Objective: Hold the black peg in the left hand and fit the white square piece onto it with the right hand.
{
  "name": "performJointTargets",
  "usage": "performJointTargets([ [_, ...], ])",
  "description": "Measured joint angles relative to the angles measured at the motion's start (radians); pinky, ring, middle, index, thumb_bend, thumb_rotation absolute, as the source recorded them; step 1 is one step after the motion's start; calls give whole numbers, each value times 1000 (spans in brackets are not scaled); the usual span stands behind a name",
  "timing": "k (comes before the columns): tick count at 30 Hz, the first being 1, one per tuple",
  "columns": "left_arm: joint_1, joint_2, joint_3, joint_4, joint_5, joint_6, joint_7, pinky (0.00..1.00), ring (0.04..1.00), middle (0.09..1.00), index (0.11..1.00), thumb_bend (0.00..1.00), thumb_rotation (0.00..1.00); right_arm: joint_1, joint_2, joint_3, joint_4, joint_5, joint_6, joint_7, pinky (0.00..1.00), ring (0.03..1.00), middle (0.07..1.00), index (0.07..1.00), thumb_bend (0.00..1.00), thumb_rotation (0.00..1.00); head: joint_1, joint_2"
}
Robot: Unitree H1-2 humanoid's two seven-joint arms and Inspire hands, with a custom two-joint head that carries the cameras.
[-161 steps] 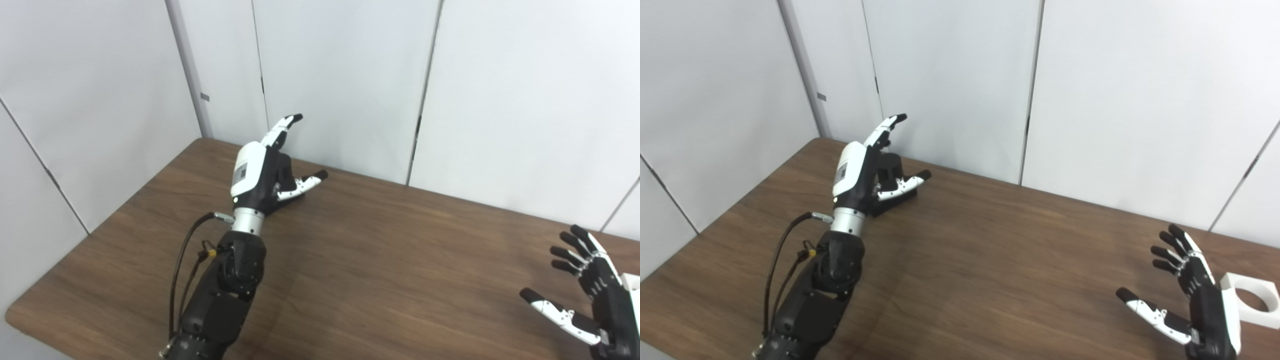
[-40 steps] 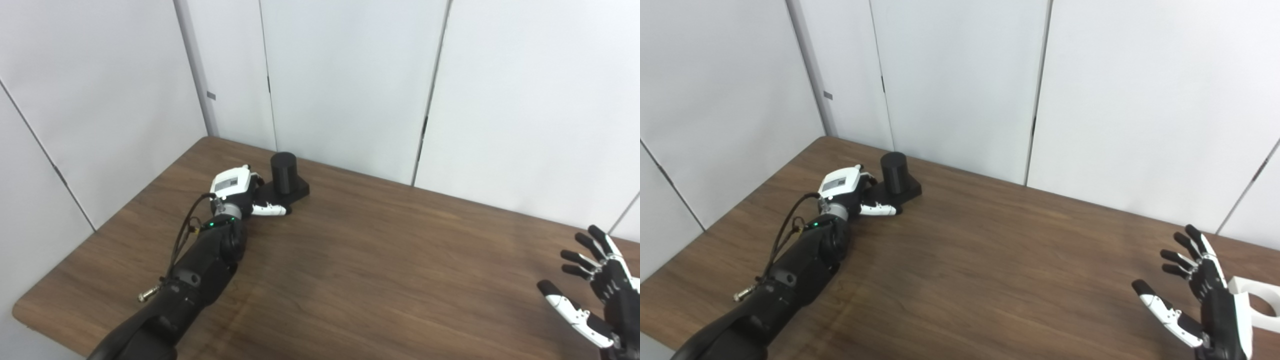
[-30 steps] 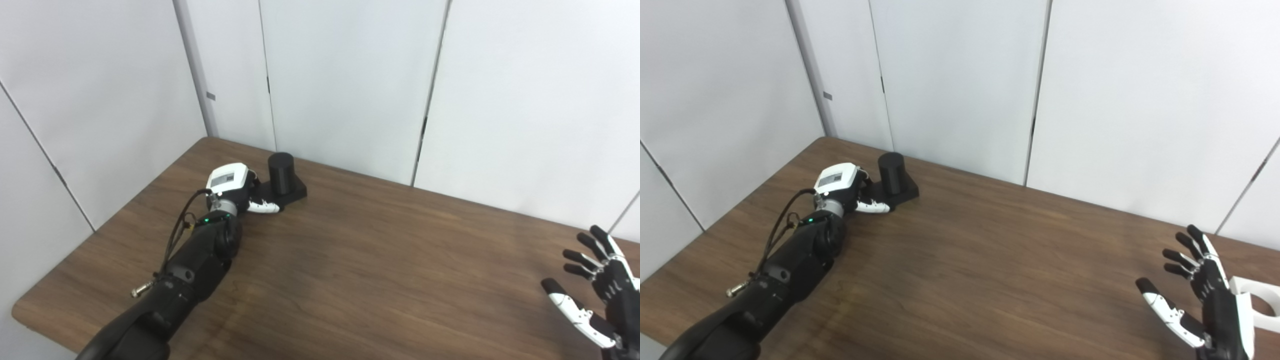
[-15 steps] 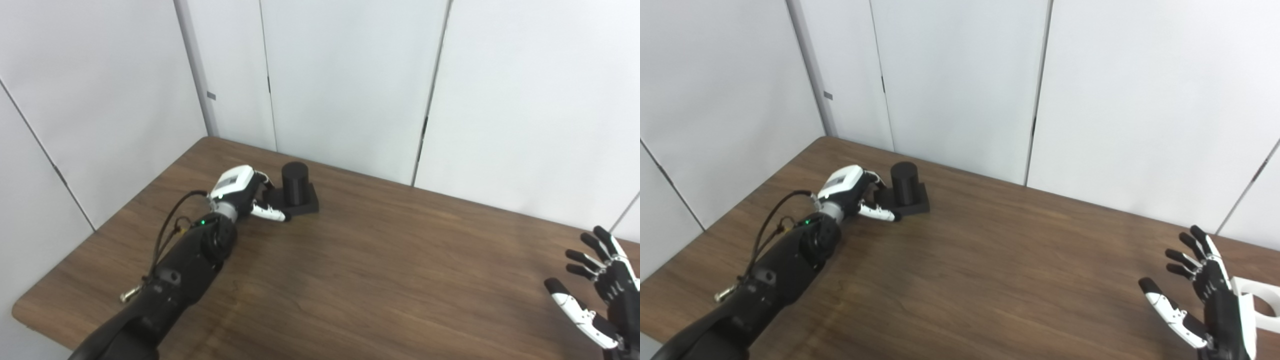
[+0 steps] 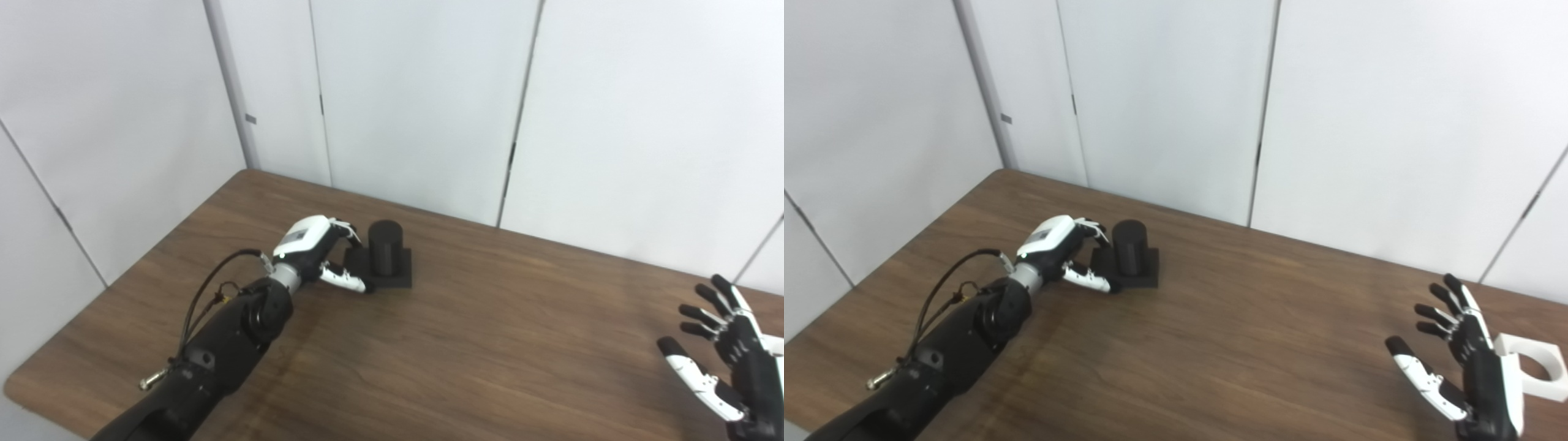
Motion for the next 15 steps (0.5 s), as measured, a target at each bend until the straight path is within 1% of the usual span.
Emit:
performJointTargets([
  [1,0,-1,-15,0,7,-28,12,815,948,873,487,524,70,0,0,0,1,-3,-2,-1,660,740,860,903,595,458,-9,3],
  [3,-1,-6,-35,1,8,-58,18,839,958,882,488,524,72,0,1,0,8,-9,-9,-4,646,729,851,896,597,441,-23,5],
  [6,-3,-14,-64,-9,9,-82,15,833,963,889,489,523,75,-2,1,0,23,-13,-25,-12,640,729,853,893,608,436,-51,9],
  [8,-7,-18,-101,-27,24,-106,8,836,967,896,491,523,76,-3,2,1,25,-13,-31,-13,636,730,855,892,630,457,-61,12],
  [11,-21,-29,-143,-37,32,-136,-5,854,974,904,492,523,76,-3,7,3,27,-12,-37,-13,638,731,859,895,625,446,-84,20],
  [14,-35,-38,-168,-42,38,-156,-24,832,966,900,491,523,73,-4,8,4,27,-13,-39,-13,643,730,864,901,628,459,-100,26],
  [15,-37,-44,-174,-42,38,-160,-25,827,964,899,491,523,73,-4,8,4,27,-14,-39,-13,646,730,862,902,629,461,-115,31],
])
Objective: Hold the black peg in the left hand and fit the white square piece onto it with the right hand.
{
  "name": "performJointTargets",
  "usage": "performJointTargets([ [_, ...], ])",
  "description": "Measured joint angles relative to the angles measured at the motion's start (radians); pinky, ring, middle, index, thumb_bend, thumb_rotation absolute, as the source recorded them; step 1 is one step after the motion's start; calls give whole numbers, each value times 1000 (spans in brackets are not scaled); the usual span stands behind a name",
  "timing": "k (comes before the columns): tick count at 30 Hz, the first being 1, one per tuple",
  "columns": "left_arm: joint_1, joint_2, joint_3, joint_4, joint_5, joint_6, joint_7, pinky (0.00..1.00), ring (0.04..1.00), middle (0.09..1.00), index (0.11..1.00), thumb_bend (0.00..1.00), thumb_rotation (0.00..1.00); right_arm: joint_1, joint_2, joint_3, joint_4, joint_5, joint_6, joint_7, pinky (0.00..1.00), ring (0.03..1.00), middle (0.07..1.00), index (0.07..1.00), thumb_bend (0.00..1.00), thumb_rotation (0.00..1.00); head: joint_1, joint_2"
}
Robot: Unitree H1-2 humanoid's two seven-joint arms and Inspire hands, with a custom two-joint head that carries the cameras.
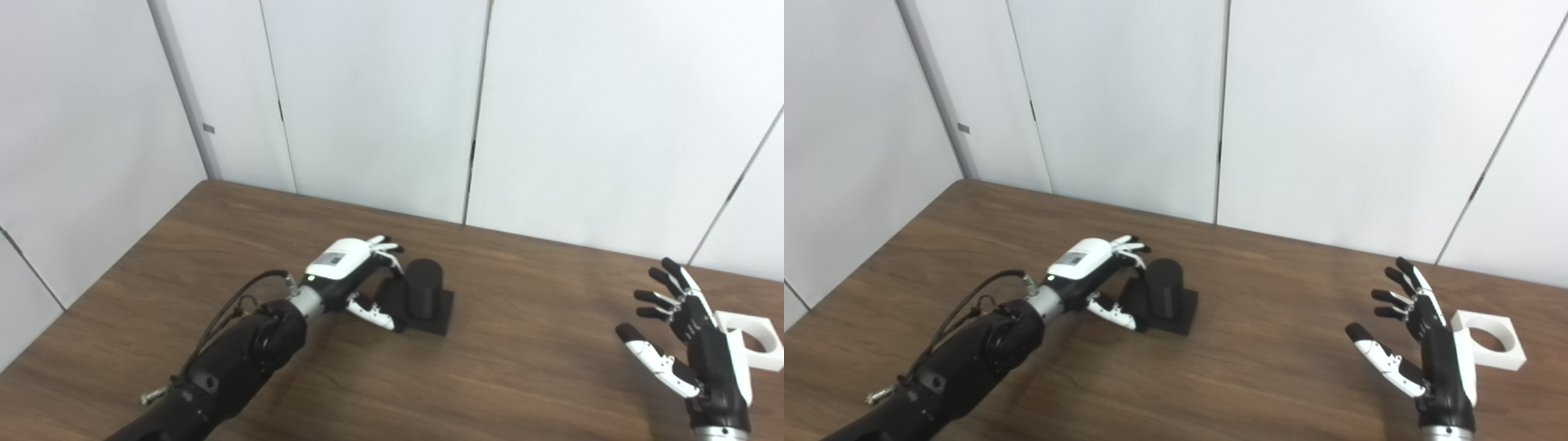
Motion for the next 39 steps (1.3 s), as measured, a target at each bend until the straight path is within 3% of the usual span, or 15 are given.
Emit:
performJointTargets([
  [7,-35,-50,-78,13,17,-72,-7,809,949,895,491,523,73,0,5,7,-2,-3,-1,0,645,727,856,896,628,471,-32,9],
  [11,-53,-73,-116,16,43,-81,-8,826,953,903,492,522,76,4,14,10,-14,-22,1,-3,648,729,861,899,617,502,-61,9],
  [19,-108,-68,-195,20,101,-77,-26,856,947,895,492,522,77,13,14,10,-33,-43,6,-5,634,725,851,892,658,534,-156,23],
  [27,-149,-66,-256,16,154,-71,-27,878,945,899,491,522,77,12,11,0,-83,-49,26,-6,636,724,850,889,673,538,-192,28],
  [31,-156,-64,-264,0,161,-58,-46,887,953,904,492,522,78,10,-20,4,-136,-40,85,38,645,741,821,796,626,388,-197,34],
  [34,-156,-61,-267,-20,164,-37,-68,889,957,908,492,521,80,-1,-69,12,-161,-41,133,83,616,728,816,780,624,288,-232,40],
  [38,-152,-49,-267,-44,172,-29,-84,881,952,903,492,521,79,-27,-126,24,-189,-67,189,127,612,751,819,789,622,256,-255,37],
  [39,-150,-48,-267,-48,174,-29,-85,876,948,900,492,521,80,-32,-137,25,-201,-89,207,133,682,790,820,766,605,235,-259,35],
])
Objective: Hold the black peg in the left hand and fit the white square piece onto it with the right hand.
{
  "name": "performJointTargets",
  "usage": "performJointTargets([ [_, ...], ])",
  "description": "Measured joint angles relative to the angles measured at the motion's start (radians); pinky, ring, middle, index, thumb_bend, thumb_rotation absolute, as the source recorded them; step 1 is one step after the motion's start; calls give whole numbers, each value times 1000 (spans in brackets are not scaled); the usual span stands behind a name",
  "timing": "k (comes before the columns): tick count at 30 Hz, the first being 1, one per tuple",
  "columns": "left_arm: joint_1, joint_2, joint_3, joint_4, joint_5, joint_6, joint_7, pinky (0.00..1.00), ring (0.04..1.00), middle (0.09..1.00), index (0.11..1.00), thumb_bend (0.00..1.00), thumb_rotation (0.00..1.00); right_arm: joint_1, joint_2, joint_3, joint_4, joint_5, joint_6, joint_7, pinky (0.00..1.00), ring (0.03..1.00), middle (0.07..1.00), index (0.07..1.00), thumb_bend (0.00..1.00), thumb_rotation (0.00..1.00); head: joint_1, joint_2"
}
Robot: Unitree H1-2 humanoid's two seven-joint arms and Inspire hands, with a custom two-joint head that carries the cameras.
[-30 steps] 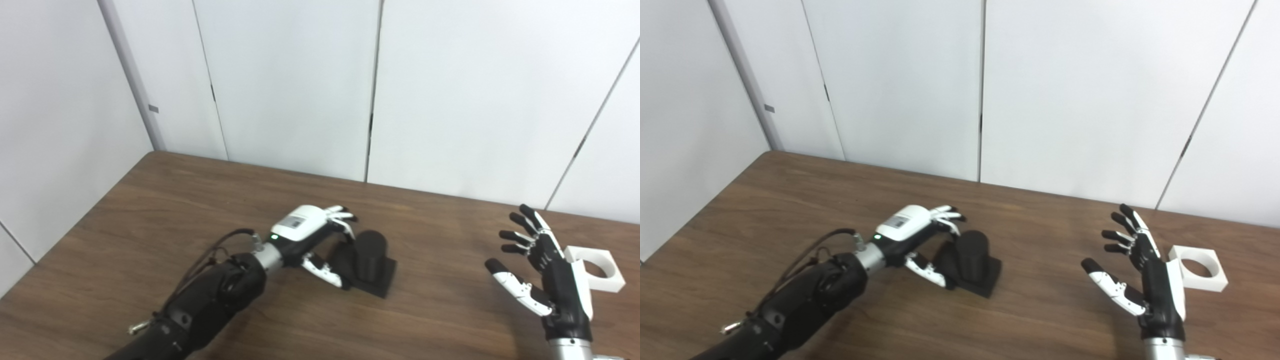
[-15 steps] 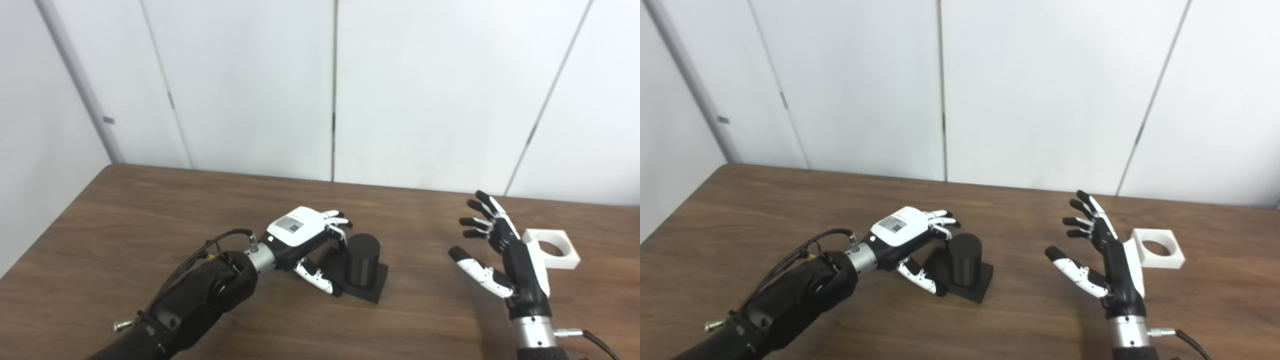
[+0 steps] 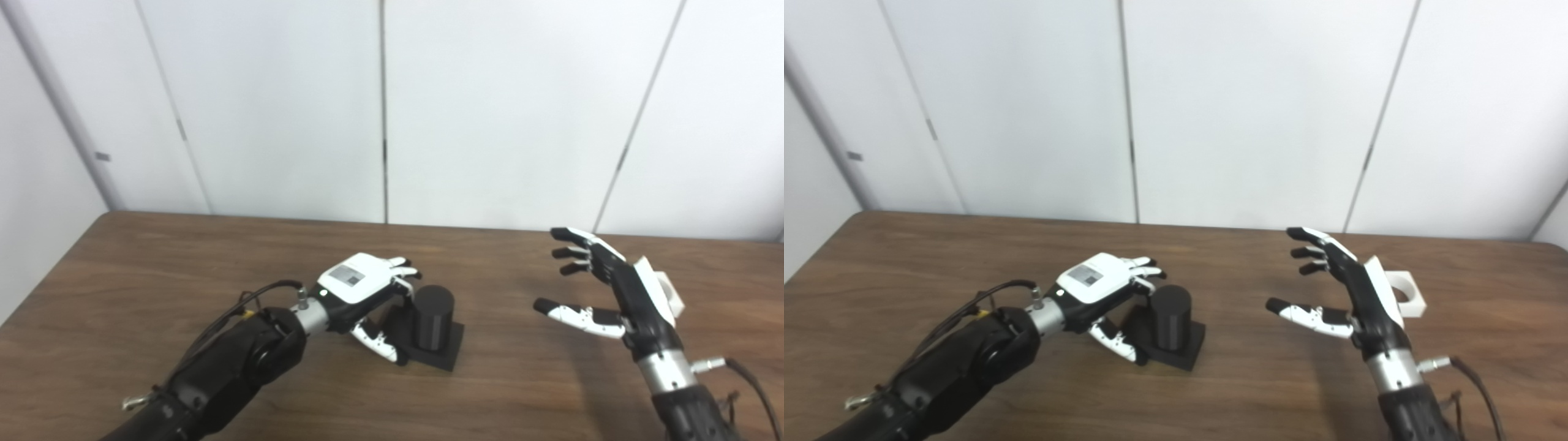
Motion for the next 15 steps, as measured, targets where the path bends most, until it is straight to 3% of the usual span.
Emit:
performJointTargets([
  [6,12,7,3,-6,2,-10,16,846,926,883,491,522,79,-37,-97,17,-68,-182,98,37,735,841,837,739,640,163,-86,-6],
  [9,14,14,4,-8,2,-25,20,849,926,877,492,522,79,-43,-128,15,-102,-206,153,65,725,871,878,760,627,142,-106,-8],
  [15,23,30,8,-12,2,-53,26,837,920,878,492,523,76,-58,-178,26,-159,-238,275,167,713,899,935,812,693,189,-227,-31],
])
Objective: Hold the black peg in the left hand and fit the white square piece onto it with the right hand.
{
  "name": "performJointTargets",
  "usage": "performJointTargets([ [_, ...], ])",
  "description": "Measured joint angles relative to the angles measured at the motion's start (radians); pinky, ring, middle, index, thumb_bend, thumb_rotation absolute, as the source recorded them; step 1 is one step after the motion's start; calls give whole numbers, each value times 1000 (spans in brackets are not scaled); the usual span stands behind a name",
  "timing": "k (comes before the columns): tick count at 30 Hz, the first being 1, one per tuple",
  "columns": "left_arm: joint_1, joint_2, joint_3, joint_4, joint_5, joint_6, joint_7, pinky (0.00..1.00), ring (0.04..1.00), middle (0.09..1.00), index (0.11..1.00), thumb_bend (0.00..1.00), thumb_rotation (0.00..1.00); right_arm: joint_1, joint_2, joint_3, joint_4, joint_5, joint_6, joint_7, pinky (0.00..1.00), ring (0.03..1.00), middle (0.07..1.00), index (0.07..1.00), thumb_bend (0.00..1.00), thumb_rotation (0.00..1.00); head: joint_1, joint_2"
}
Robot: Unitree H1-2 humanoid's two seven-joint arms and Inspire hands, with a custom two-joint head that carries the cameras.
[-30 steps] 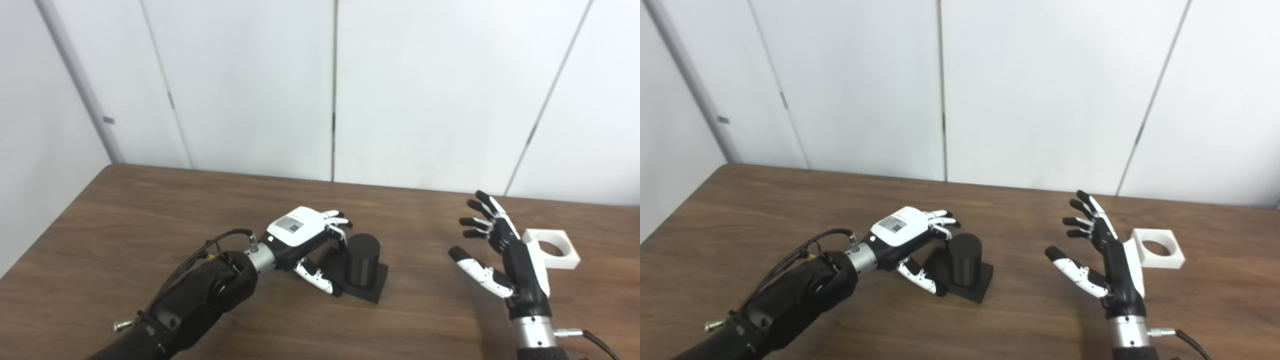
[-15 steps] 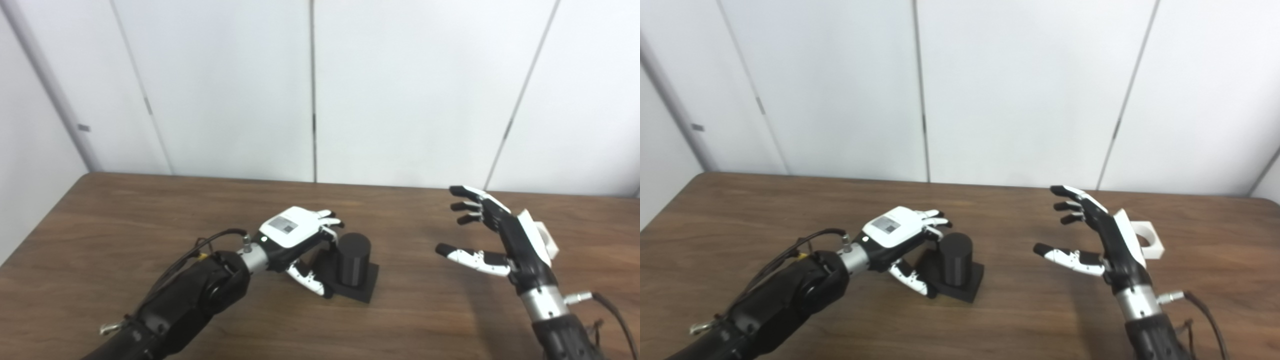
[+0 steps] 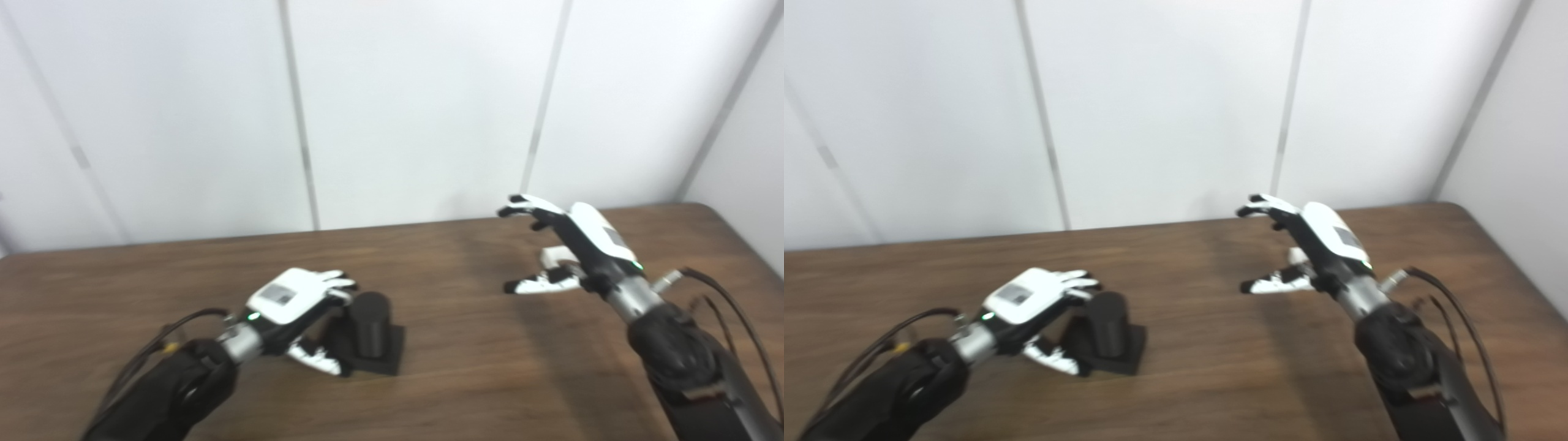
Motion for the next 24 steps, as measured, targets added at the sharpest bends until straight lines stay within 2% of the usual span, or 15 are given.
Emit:
performJointTargets([
  [5,11,14,9,-5,-2,-28,0,832,913,875,492,523,73,-22,-43,29,-4,-35,74,78,741,914,963,874,805,279,-74,-21],
  [9,24,20,21,-5,-3,-51,14,821,896,859,491,523,71,-50,-70,30,-3,-50,95,99,764,909,955,889,824,290,-130,-43],
  [14,31,22,32,-5,-4,-69,14,815,887,850,491,524,66,-85,-103,40,13,-85,119,120,794,935,974,904,883,311,-164,-55],
  [19,38,25,37,3,-4,-91,35,797,874,841,490,524,65,-115,-155,69,26,-117,157,181,804,929,976,920,933,326,-189,-63],
  [24,41,28,41,6,-4,-109,40,811,871,842,490,524,64,-134,-158,74,61,-114,159,186,820,929,973,935,964,329,-193,-66],
])
